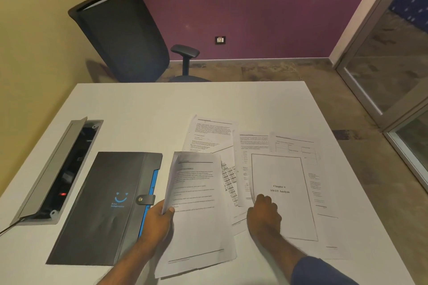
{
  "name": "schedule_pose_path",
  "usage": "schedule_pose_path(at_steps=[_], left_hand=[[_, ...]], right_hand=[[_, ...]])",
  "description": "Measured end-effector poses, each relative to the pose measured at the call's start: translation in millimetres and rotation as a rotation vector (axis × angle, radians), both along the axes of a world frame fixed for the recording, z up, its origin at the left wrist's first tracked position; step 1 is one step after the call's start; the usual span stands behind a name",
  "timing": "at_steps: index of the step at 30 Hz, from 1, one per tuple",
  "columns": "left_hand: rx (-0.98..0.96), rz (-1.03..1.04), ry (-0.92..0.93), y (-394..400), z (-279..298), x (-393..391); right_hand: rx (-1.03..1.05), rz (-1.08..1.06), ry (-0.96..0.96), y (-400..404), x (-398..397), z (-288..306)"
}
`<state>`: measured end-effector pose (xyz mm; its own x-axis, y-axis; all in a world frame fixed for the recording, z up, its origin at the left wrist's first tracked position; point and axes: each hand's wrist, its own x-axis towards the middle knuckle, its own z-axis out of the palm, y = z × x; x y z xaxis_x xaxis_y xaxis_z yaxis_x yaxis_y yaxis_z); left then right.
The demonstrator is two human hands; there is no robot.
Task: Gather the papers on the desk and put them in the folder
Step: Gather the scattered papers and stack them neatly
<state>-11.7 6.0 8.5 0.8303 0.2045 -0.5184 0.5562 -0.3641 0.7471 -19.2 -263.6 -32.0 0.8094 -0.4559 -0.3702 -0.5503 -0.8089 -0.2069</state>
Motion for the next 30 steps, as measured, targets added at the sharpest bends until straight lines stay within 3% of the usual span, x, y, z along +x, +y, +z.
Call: schedule_pose_path(at_steps=[5,16,27,30], left_hand=[[-0.01,0.018,0.009,3,-2,9],[-0.01,0.018,0.061,-6,-6,15],[-0.019,0.098,0.097,-1,-15,20],[-0.026,0.093,0.096,-2,-14,21]], right_hand=[[0.085,-0.02,-0.16,-16,26,19],[0.124,0.108,-0.044,6,73,21],[-0.07,0.232,0.035,25,72,-5],[-0.021,0.239,0.044,21,72,0]])
